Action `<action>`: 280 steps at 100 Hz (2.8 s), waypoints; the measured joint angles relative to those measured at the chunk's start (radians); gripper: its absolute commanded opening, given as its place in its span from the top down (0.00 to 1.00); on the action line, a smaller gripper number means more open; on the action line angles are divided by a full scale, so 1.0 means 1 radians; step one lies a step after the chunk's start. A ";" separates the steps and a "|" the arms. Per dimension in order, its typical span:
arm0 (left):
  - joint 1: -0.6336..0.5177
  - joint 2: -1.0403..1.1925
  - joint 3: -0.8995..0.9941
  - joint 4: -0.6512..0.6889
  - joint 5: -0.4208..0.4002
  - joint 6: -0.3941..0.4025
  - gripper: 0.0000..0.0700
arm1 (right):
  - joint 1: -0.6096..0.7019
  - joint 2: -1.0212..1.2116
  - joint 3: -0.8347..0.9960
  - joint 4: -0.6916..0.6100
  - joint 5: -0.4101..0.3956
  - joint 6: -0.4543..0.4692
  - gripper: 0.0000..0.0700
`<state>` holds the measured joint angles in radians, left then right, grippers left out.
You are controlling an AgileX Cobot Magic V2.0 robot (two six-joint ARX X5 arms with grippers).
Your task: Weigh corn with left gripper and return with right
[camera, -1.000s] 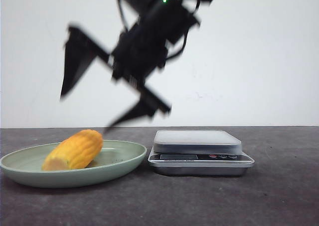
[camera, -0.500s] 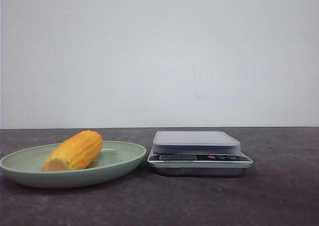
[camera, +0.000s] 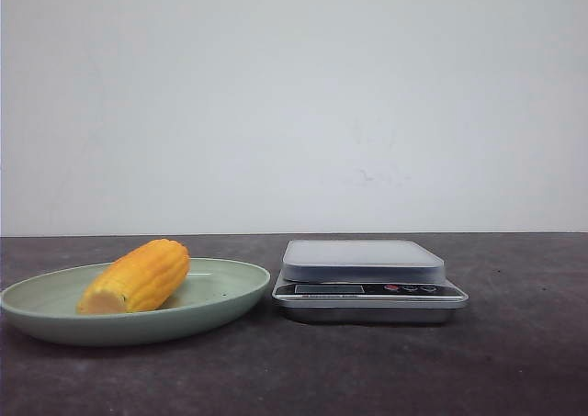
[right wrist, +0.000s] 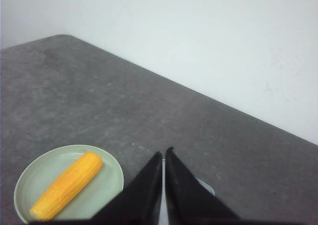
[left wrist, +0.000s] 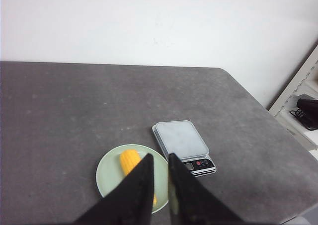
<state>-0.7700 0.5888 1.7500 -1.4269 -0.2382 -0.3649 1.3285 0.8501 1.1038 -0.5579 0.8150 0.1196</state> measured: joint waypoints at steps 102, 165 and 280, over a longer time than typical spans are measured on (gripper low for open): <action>0.000 0.000 0.001 0.000 0.000 -0.017 0.98 | -0.553 -0.280 -0.582 0.531 -0.763 -0.032 1.00; 0.000 0.000 0.001 0.000 -0.001 -0.017 0.98 | -1.275 -0.845 -1.090 0.550 -1.028 -0.026 1.00; 0.000 0.000 0.001 0.000 0.000 -0.017 0.98 | -1.317 -0.845 -1.089 0.399 -1.048 -0.014 1.00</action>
<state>-0.7700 0.5884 1.7512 -1.4273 -0.2386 -0.3817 0.0113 0.0051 0.0151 -0.1589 -0.2333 0.1051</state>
